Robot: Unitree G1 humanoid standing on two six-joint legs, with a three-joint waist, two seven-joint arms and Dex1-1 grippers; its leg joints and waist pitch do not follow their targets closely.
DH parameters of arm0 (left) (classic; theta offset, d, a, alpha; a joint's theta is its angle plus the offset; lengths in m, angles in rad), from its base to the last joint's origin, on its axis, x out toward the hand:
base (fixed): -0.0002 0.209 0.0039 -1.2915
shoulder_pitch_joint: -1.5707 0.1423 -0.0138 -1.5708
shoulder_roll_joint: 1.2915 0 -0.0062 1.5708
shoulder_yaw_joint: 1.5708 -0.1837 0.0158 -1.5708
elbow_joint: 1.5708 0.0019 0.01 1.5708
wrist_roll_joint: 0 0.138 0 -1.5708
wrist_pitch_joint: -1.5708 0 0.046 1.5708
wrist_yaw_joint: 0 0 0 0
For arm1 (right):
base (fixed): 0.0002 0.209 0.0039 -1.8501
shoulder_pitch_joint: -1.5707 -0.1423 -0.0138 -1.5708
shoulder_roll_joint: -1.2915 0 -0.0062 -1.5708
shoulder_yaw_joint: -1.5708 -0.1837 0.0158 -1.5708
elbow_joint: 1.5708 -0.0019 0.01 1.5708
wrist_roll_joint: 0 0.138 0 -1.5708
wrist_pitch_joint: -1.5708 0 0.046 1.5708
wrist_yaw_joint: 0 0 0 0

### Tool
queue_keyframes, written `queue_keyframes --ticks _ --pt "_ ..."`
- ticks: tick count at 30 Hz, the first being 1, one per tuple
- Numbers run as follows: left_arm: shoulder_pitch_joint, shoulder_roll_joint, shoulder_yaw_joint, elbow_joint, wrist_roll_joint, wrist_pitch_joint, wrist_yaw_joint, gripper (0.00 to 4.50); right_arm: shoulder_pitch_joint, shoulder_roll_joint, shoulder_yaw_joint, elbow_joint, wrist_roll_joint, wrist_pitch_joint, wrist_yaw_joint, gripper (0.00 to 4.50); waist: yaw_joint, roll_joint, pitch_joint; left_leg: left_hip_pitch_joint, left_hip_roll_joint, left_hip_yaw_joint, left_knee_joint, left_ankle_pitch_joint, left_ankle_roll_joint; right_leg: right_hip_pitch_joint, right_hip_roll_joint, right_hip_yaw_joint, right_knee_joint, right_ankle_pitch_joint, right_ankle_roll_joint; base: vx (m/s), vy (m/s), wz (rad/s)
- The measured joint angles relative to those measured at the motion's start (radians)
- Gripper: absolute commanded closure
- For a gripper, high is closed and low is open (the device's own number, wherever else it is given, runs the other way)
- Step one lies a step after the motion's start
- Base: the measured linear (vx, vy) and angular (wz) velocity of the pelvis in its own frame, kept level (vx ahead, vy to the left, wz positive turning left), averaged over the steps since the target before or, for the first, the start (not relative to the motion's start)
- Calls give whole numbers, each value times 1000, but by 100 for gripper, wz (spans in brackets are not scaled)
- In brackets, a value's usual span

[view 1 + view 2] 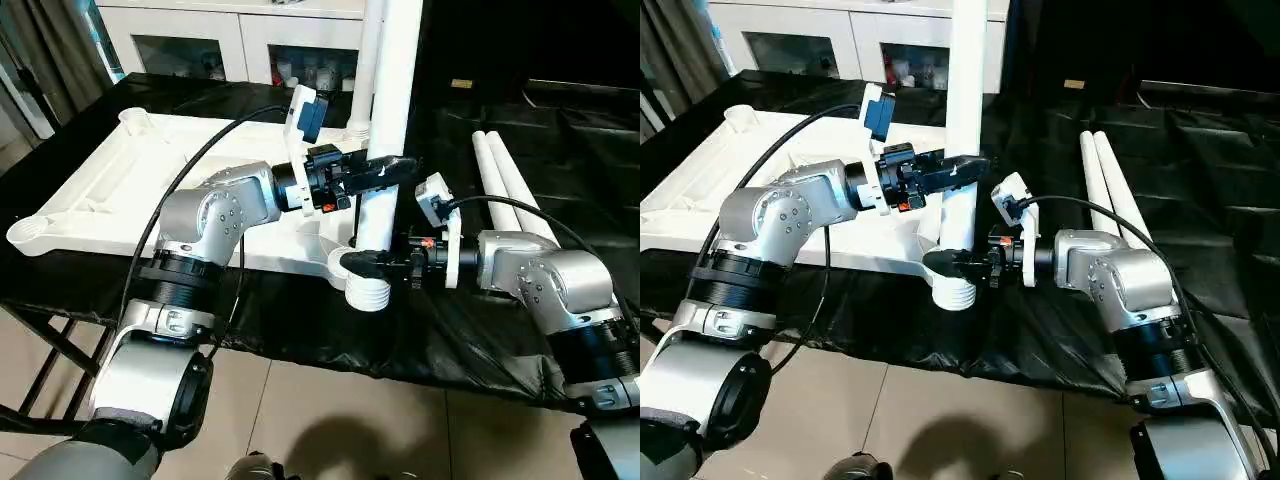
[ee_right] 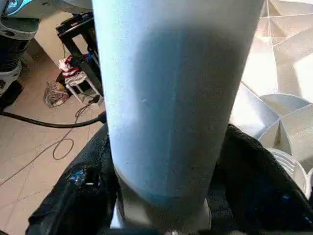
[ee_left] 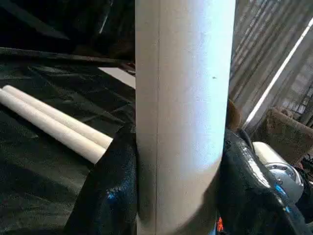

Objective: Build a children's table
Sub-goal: Pick table leg

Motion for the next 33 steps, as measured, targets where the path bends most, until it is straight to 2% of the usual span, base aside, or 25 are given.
queue_keyframes --ticks 3,4,8,13,15,18,19,21,25,28,31,33 --pt "0 1 0 0 0 -1 0 266 0 3 0 -1 1 0 9 202 0 0 0 0 0 0 0 0 0 0 0 0 0 0 0 0 0 0" --pt "0 1 0 0 0 -1 0 266 0 3 0 -1 2 0 10 229 0 0 0 0 0 0 0 0 0 0 0 0 0 0 0 0 0 0" --pt "0 0 1 0 0 -1 0 266 0 6 0 -1 2 1 16 251 0 0 0 0 0 0 1 0 0 0 0 0 0 0 0 0 0 0" --pt "0 1 0 1 2 -3 1 266 0 8 0 0 0 0 16 259 0 0 0 0 0 0 1 0 0 0 0 0 1 0 0 0 0 0" --pt "0 1 0 2 4 -5 1 210 0 11 -1 2 -1 -2 15 260 0 0 0 0 0 0 1 0 0 0 0 0 1 0 0 0 0 0" --pt "-7 0 2 12 6 -17 5 190 1 28 -7 10 -6 -22 -15 260 0 0 0 0 0 0 1 0 0 0 0 0 1 0 0 0 0 0" --pt "-7 -1 4 16 8 -50 5 168 3 45 -19 14 -9 -41 -37 261 -1 0 0 0 0 0 1 0 0 0 0 0 1 0 0 0 0 0" --pt "-7 -16 40 37 8 -126 11 160 2 85 -55 39 -11 -75 -91 261 -2 0 0 0 0 0 1 0 0 0 0 0 1 0 0 0 0 0" --pt "-7 -6 105 65 5 -253 2 160 11 151 -152 88 -14 -138 -233 261 -2 0 0 0 0 0 1 0 0 0 0 0 1 0 0 0 0 0" --pt "-7 22 117 123 6 -290 -27 160 29 197 -181 107 -24 -206 -323 261 -3 1 -1 0 0 0 1 0 0 -1 0 0 1 0 0 0 0 0" --pt "-6 73 82 208 60 -362 -74 160 39 227 -190 138 -66 -289 -412 261 -5 5 -1 1 0 0 1 0 -2 0 0 0 1 1 0 0 0 0" --pt "-1 127 -2 259 153 -449 -109 160 44 226 -192 159 -103 -346 -465 261 -6 9 -2 1 0 -1 1 -1 -3 1 0 1 0 1 1 0 0 0"
